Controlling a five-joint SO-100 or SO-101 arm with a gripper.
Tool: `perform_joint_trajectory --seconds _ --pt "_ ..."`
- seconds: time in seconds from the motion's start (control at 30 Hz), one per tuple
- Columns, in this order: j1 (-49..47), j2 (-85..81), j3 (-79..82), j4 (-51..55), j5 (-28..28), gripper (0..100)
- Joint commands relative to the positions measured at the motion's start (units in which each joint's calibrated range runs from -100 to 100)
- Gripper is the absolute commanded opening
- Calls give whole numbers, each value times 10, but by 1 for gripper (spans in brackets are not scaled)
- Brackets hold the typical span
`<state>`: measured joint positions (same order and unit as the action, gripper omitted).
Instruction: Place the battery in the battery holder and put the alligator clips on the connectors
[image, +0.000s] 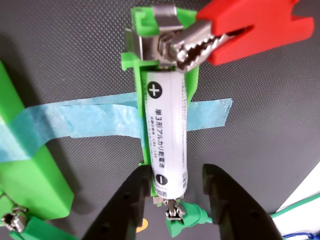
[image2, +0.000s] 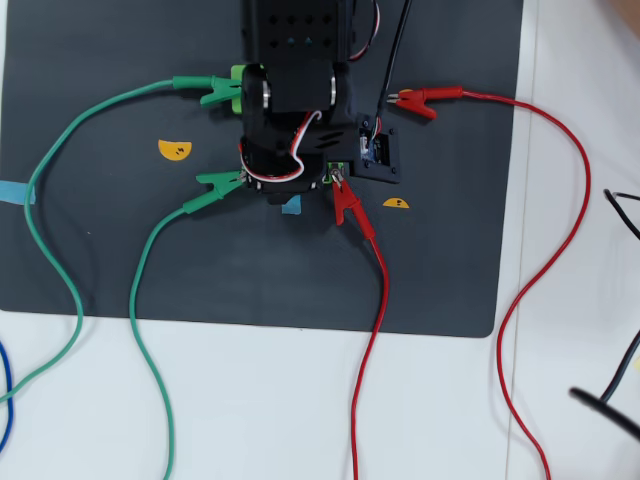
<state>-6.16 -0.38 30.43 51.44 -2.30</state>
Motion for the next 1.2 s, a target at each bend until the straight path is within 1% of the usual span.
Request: perform_joint_trajectory --seconds 0.0,0.1,0.17,0.27,0.5,0.6,0.67,0.7,1.0,1.17 --pt "1 -5 -8 -3 2 9" --pt "-8 -32 -7 1 3 9" --pt "-23 -66 -2 3 15 9" --pt "-34 -111 19 26 19 9" --pt "-30 -180 29 30 19 9" --pt "-28 -185 40 25 19 8" --pt "-28 -188 46 24 20 1" --pt "-28 -188 46 23 20 0" --pt "-28 -140 38 21 23 1" --pt "-26 -107 39 -26 23 1"
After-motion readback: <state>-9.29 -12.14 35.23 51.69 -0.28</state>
